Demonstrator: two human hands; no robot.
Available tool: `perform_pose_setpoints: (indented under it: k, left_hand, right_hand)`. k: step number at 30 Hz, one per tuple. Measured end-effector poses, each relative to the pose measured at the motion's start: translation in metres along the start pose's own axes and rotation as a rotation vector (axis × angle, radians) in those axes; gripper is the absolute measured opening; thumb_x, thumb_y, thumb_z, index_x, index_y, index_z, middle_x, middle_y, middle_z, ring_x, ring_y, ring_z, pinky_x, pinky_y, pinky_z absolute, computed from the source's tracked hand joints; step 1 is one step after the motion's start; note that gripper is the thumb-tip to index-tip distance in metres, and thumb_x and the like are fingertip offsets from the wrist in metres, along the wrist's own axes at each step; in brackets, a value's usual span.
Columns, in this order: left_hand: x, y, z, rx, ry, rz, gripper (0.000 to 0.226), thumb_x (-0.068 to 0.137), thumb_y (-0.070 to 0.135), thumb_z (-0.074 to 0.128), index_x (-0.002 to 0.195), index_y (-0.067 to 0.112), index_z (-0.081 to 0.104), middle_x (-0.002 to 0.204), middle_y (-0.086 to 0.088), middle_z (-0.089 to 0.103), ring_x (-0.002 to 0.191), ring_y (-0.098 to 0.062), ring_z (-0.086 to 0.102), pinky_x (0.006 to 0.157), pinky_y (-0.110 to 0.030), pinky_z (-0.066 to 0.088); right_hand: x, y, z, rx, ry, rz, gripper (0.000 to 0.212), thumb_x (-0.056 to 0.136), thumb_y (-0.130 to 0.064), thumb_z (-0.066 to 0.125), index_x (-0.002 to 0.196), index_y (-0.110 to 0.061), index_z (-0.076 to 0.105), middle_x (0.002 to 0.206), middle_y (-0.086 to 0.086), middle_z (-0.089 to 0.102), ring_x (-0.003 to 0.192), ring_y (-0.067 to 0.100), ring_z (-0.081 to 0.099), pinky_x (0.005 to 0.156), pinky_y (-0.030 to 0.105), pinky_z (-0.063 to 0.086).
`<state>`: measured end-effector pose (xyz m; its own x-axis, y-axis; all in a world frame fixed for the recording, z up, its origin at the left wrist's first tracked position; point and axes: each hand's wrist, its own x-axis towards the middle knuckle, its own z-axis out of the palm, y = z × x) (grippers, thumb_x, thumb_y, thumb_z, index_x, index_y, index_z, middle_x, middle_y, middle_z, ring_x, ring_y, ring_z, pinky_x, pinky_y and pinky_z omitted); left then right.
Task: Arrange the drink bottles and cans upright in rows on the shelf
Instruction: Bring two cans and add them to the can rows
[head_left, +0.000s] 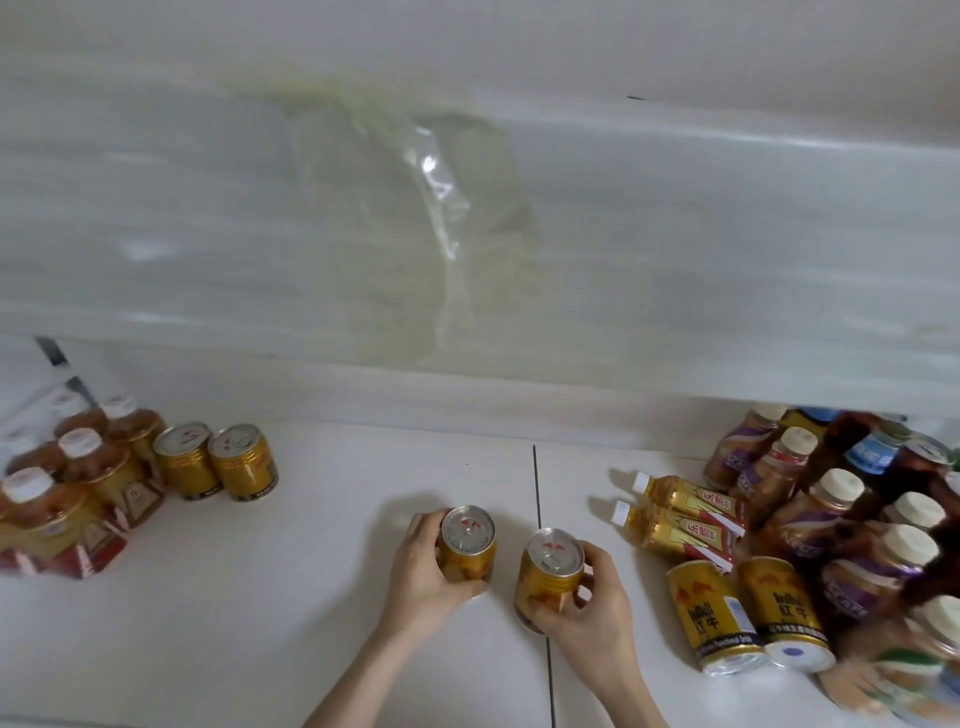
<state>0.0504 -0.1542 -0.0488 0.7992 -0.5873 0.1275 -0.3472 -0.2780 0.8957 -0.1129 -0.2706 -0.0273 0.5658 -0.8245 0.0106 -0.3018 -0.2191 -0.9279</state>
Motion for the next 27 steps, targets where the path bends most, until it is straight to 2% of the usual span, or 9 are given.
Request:
perform_pose_setpoints:
  k: [7,10,14,18,20,22,24,27]
  left_hand:
    - [-0.041,0.0,-0.019,0.016,0.092,-0.029,0.075,0.038,0.038,0.087,0.106,0.04,0.057,0.101,0.014,0.055,0.091,-0.005,0.062,0.079,-0.032,0.056]
    - [-0.052,0.0,-0.036,-0.013,0.096,-0.039,0.074,0.037,0.033,0.089,0.101,0.046,0.055,0.103,0.011,0.057,0.091,0.001,0.06,0.077,-0.022,0.055]
    - [-0.064,-0.006,-0.067,-0.038,0.063,-0.027,0.077,0.036,0.034,0.087,0.107,0.037,0.059,0.105,0.011,0.057,0.095,-0.001,0.06,0.079,-0.03,0.057]
    - [-0.072,-0.017,-0.109,-0.027,0.017,0.01,0.075,0.035,0.04,0.083,0.105,0.042,0.056,0.106,0.011,0.057,0.096,-0.001,0.059,0.078,-0.027,0.056]
    - [-0.073,-0.027,-0.134,-0.014,-0.013,0.019,0.077,0.035,0.04,0.083,0.108,0.038,0.058,0.107,0.01,0.058,0.095,0.001,0.058,0.078,-0.026,0.056]
    - [-0.075,-0.035,-0.159,-0.006,-0.048,0.029,0.078,0.037,0.036,0.086,0.11,0.033,0.059,0.108,0.01,0.058,0.095,0.005,0.057,0.077,-0.018,0.053]
    - [-0.076,-0.042,-0.184,0.005,-0.077,0.042,0.078,0.041,0.028,0.089,0.112,0.031,0.058,0.108,0.009,0.058,0.096,0.003,0.057,0.075,-0.01,0.049]
    - [-0.079,-0.055,-0.216,0.028,-0.078,0.049,0.08,0.04,0.027,0.088,0.113,0.033,0.057,0.106,0.008,0.057,0.096,-0.003,0.058,0.08,-0.021,0.053]
  right_hand:
    - [-0.016,-0.011,-0.002,0.052,-0.052,-0.011,0.069,0.052,-0.004,0.089,0.107,-0.022,0.051,0.1,-0.009,0.062,0.084,-0.016,0.057,0.061,0.006,0.048]
    - [-0.027,-0.018,0.004,0.063,-0.081,-0.021,0.066,0.055,-0.002,0.088,0.108,-0.017,0.052,0.1,-0.004,0.063,0.08,-0.016,0.058,0.058,0.007,0.047]
    - [-0.047,-0.031,0.024,0.064,-0.092,-0.041,0.065,0.056,-0.001,0.087,0.109,-0.015,0.052,0.1,0.002,0.065,0.078,-0.013,0.059,0.061,0.004,0.046]
    - [-0.071,-0.045,0.057,0.047,-0.074,-0.051,0.067,0.055,-0.005,0.088,0.109,-0.021,0.052,0.103,-0.003,0.065,0.088,-0.011,0.058,0.068,0.005,0.047]
    - [-0.085,-0.053,0.076,0.034,-0.059,-0.053,0.068,0.053,-0.009,0.089,0.107,-0.026,0.051,0.103,-0.009,0.065,0.092,-0.008,0.057,0.07,0.009,0.05]
    - [-0.099,-0.063,0.096,0.022,-0.032,-0.054,0.067,0.053,-0.011,0.088,0.103,-0.032,0.05,0.101,-0.012,0.065,0.093,-0.006,0.058,0.07,0.014,0.051]
    - [-0.111,-0.073,0.117,0.018,-0.013,-0.065,0.066,0.054,-0.009,0.088,0.101,-0.034,0.05,0.1,-0.012,0.065,0.092,-0.005,0.059,0.07,0.012,0.05]
    - [-0.125,-0.086,0.146,0.028,0.001,-0.062,0.066,0.055,-0.005,0.086,0.106,-0.028,0.05,0.103,-0.012,0.063,0.09,-0.008,0.059,0.069,0.007,0.047]
